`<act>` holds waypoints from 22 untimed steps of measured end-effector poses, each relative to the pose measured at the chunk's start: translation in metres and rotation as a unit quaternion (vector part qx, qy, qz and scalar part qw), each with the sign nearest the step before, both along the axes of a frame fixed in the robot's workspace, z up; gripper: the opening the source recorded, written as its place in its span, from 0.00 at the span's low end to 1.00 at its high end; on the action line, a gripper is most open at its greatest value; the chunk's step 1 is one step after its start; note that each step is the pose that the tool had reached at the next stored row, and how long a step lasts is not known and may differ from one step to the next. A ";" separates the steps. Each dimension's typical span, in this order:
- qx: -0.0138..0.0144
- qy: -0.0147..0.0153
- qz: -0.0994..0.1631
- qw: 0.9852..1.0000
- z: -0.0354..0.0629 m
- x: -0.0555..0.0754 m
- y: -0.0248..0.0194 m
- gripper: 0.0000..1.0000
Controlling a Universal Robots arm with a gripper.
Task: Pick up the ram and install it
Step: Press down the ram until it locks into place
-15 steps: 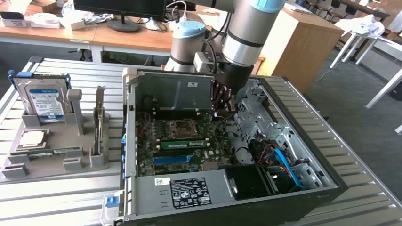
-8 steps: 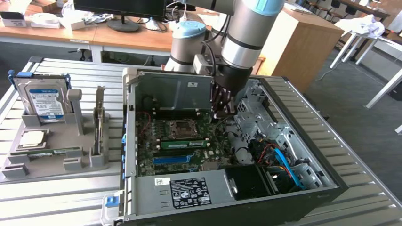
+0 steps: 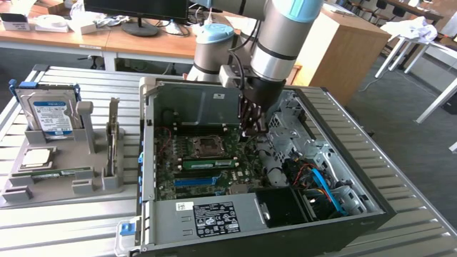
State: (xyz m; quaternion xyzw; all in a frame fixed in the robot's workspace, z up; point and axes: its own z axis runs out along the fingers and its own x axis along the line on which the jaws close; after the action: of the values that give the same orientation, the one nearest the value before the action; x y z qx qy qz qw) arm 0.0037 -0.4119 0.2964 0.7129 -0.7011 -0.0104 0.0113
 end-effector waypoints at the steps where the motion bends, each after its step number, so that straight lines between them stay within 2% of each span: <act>1: 0.000 0.000 0.000 1.000 -0.0008 0.000 0.0000 0.10; 22: 0.000 0.000 0.000 1.000 -0.0207 0.000 0.0000 0.10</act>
State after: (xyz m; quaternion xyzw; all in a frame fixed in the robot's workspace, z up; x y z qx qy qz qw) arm 0.0037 -0.4119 0.2757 0.7129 -0.7011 -0.0104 0.0113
